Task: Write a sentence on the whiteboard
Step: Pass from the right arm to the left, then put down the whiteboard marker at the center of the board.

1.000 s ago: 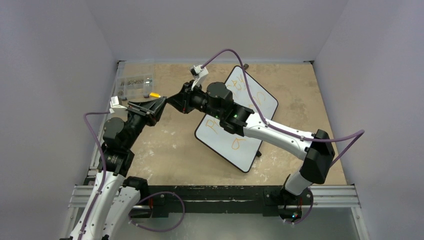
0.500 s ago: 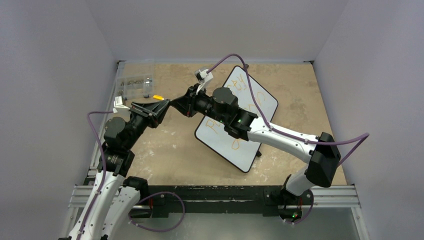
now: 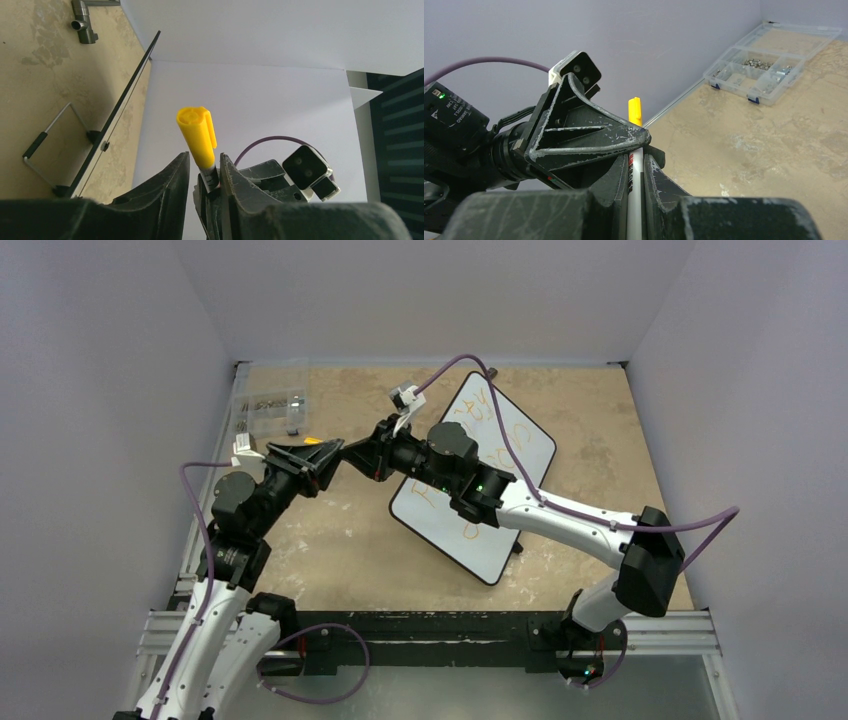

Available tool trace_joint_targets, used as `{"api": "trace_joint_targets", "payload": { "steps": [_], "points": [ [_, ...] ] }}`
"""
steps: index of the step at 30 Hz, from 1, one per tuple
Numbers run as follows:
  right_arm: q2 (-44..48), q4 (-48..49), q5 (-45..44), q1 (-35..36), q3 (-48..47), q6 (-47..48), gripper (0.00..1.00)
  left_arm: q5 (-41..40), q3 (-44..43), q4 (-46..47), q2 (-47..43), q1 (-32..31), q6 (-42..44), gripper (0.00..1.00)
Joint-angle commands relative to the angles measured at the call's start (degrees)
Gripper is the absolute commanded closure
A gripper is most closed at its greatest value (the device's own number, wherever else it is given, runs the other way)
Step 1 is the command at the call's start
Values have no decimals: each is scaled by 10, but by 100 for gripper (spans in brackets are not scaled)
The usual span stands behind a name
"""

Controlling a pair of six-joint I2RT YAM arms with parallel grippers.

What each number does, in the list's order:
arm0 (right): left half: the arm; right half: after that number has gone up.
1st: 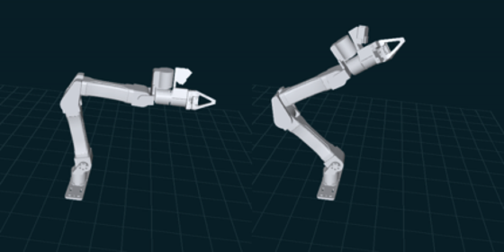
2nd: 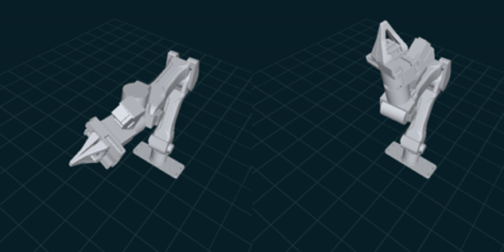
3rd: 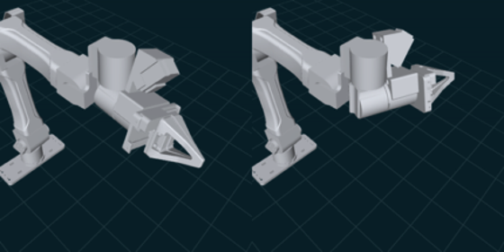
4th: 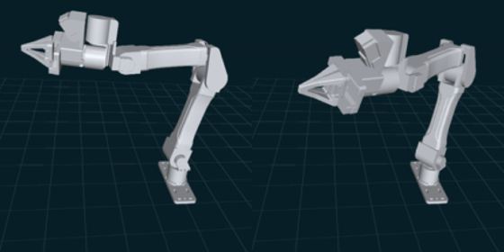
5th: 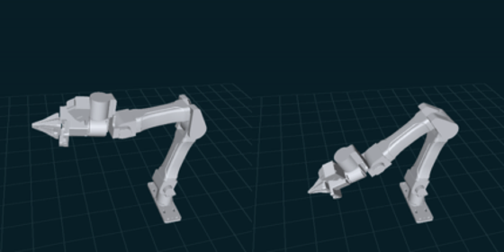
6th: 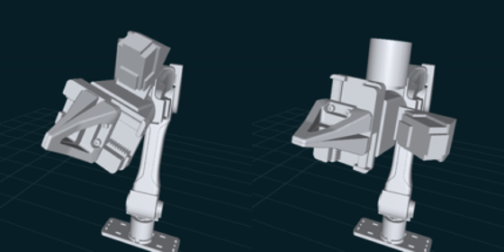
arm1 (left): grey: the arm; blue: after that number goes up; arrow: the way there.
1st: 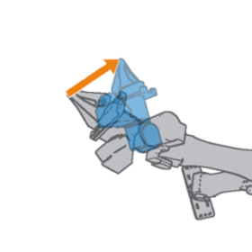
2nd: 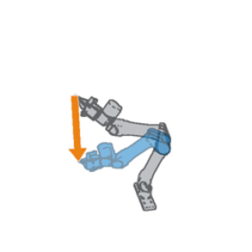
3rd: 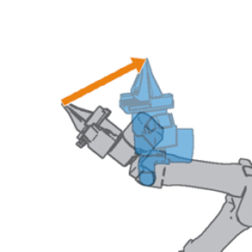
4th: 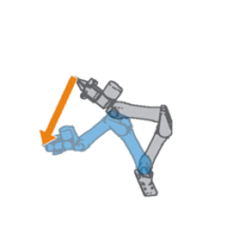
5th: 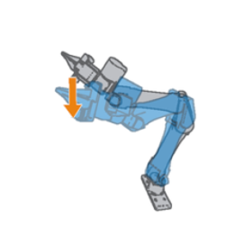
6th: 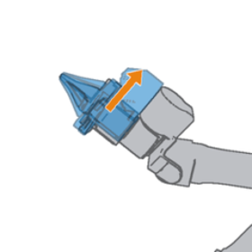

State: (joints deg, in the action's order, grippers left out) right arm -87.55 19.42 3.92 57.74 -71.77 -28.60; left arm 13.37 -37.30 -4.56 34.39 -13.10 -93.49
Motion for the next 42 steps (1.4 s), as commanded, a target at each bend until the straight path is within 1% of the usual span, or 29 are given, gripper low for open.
{"api": "trace_joint_targets", "payload": {
  "steps": [1,3,5,6,7,12,13,17,20,23,25,29,32,34,37,39,41,42],
  "points": [
    [31,44,0,3,10,11,100,-14,-25,-4,-4,-3,0,75],
    [35,46,-1,3,14,12,100,-16,-27,-5,-2,-3,0,82],
    [34,47,-1,3,15,10,100,-17,-27,-6,1,-3,1,94],
    [33,47,-1,3,14,9,100,-17,-27,-8,2,-3,1,98],
    [31,47,3,3,14,8,100,-17,-28,-10,4,-3,0,100],
    [23,52,17,3,13,3,100,-18,-30,-13,8,-3,7,100],
    [23,48,18,3,11,4,98,-18,-32,-15,8,-3,10,100],
    [28,26,11,3,7,15,51,-24,-37,-31,6,-3,28,100],
    [47,0,-9,3,10,30,17,-40,-49,-72,-1,-3,55,100],
    [76,-31,-25,3,22,39,3,-55,-59,-114,-7,-3,88,100],
    [98,-62,-46,3,26,49,1,-71,-67,-154,-13,-2,113,100],
    [141,-128,-99,2,31,63,1,-114,-89,-246,-16,-2,178,100],
    [168,-169,-125,3,32,66,1,-155,-113,-311,-10,-2,242,100],
    [182,-192,-142,3,32,70,1,-165,-121,-338,2,-2,286,100],
    [204,-246,-175,3,37,72,1,-166,-119,-375,37,-2,343,100],
    [219,-264,-186,3,44,70,1,-161,-105,-385,67,-2,369,100],
    [236,-278,-197,3,56,67,1,-139,-86,-376,113,-1,387,100],
    [243,-285,-202,2,64,67,1,-108,-77,-366,135,-1,396,100]
  ]
}}
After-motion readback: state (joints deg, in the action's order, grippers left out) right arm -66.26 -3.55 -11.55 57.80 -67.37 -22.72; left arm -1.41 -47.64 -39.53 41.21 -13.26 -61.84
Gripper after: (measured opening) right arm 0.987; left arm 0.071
